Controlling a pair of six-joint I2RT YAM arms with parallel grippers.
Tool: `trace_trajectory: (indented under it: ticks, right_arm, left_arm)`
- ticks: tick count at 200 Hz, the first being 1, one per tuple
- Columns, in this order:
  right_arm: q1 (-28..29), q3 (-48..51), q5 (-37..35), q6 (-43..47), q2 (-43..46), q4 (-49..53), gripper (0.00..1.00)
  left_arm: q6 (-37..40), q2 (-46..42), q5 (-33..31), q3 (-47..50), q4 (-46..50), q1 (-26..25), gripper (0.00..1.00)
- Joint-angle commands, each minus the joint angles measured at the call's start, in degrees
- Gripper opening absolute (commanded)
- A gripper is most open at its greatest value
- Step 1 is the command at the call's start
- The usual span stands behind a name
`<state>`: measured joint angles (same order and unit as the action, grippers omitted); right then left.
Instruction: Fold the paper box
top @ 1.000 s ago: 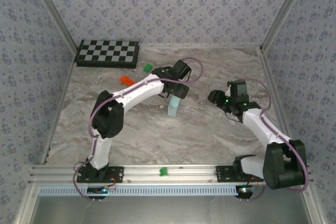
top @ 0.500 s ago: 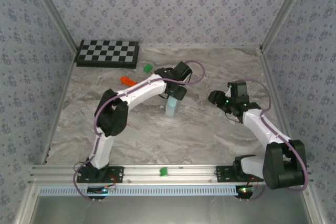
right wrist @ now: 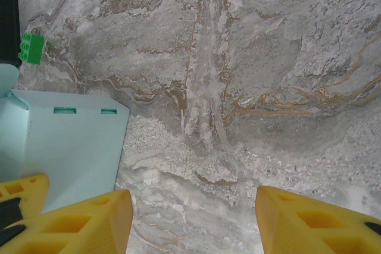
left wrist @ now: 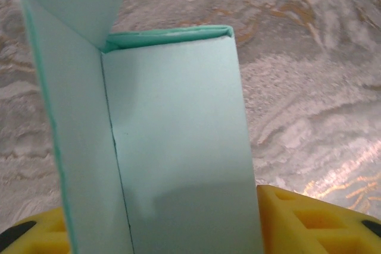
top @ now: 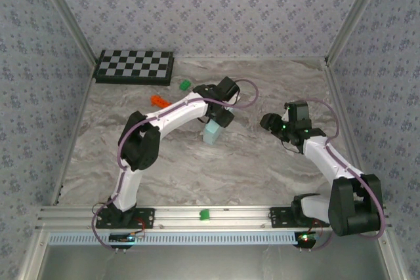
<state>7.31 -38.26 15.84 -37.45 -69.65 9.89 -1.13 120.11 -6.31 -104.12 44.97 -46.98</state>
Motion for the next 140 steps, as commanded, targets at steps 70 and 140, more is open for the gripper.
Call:
trace_trajectory:
  ticks: [70, 140]
  right_arm:
    - [-0.5, 0.7, 0.2, 1.0, -0.4, 0.0, 0.58]
    - [-0.7, 1.2, -0.2, 0.9, -0.3, 0.5, 0.58]
  left_arm:
    - [25.2, -5.6, 15.3, 6.1, -2.9, 4.5, 0.54]
    - [42.4, -6.4, 20.9, 7.7, -0.1, 5.1, 0.54]
